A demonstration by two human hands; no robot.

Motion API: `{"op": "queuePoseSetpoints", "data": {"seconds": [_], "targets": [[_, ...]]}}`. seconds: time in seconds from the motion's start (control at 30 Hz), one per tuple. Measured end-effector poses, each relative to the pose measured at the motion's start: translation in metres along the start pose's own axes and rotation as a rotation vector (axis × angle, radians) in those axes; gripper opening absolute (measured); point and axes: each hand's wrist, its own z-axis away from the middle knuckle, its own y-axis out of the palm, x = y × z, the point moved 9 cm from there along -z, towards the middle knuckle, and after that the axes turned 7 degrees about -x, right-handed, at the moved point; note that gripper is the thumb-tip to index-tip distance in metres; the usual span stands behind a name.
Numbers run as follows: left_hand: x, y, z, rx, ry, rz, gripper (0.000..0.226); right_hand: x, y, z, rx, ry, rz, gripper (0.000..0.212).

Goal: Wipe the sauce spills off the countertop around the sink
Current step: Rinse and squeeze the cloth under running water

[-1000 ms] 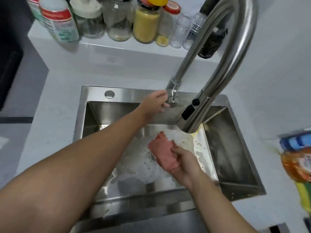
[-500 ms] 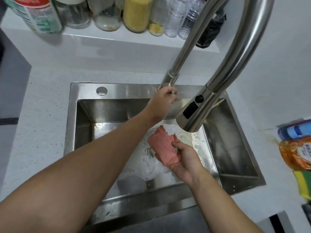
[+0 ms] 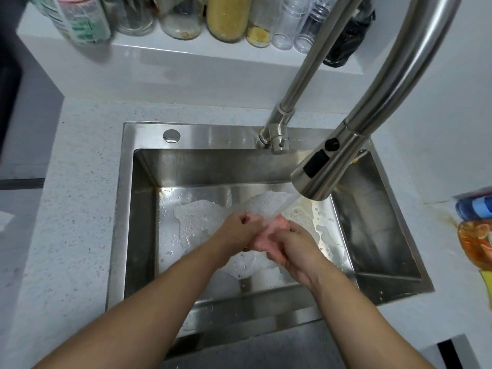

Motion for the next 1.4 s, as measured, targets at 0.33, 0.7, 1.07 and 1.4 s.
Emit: {"op": "queuePoseSetpoints", "data": {"seconds": [0.33, 0.7, 1.07, 1.4], "targets": [[-0.009, 0.003, 0.016, -0.104, 0.056, 0.139, 0.039, 0.014, 0.001, -0.005, -0.093, -0.28, 0.002, 0.014], [-0.008, -0.001, 0.018, -0.034, -0.001, 0.428, 0.028, 0.015, 0.006, -0.021, 0.151, -0.161, 0.09, 0.032], [0.01, -0.014, 0.023, -0.267, 0.032, 0.503, 0.03, 0.021, -0.005, -0.016, 0.168, -0.308, 0.427, 0.026], [0.019, -0.015, 0.022, -0.113, 0.087, 0.516, 0.042, 0.044, 0.0, -0.004, -0.117, -0.948, 0.951, 0.015]]}}
